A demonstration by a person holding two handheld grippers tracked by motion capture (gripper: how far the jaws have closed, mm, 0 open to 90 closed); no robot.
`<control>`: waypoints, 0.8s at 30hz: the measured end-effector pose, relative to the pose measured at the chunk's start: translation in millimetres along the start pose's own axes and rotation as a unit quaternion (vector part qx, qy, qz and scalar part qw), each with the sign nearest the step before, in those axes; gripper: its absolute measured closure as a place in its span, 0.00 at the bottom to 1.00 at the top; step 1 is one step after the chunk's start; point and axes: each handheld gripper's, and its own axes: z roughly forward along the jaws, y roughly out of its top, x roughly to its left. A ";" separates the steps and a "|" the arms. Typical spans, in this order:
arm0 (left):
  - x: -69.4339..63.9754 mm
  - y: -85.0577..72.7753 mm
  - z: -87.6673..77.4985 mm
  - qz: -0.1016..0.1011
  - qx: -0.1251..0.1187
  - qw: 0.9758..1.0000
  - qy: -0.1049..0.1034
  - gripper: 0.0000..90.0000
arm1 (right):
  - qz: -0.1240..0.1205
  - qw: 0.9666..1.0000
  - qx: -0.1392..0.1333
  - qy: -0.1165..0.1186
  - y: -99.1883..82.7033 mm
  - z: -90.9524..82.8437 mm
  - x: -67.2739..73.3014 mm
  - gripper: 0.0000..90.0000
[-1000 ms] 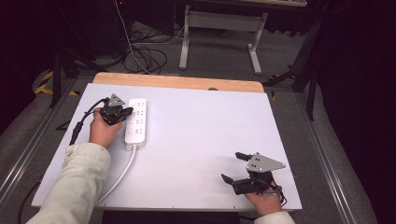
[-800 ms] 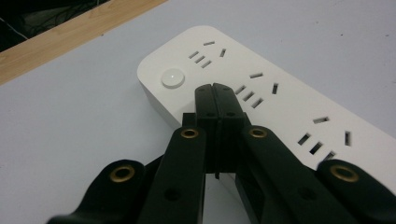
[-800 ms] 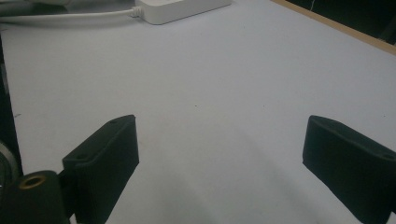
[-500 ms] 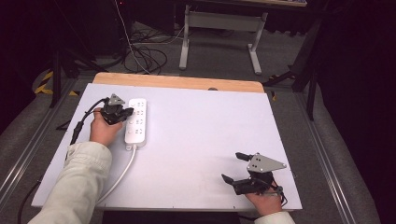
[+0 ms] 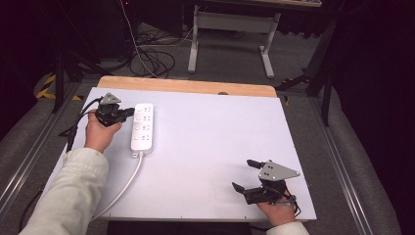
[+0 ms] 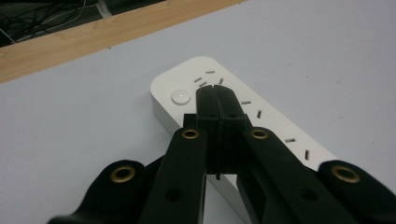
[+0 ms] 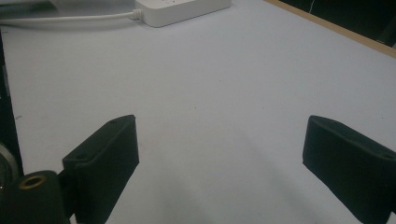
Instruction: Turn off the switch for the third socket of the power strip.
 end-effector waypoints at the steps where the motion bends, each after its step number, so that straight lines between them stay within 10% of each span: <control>1: 0.1 0.3 -1.8 -0.002 -0.002 1.000 -0.001 1.00 | 0.001 1.000 0.001 0.000 -0.1 -0.1 0.1 0.12; 16: -13.2 8.5 -12.0 0.009 -0.013 1.000 -0.020 1.00 | 0.002 1.000 0.003 -0.002 0.0 1.9 -0.1 0.12; 24: -21.9 16.5 -31.4 -0.012 -0.042 0.998 -0.039 0.75 | 0.004 1.000 0.002 -0.001 -0.2 2.1 -0.3 0.12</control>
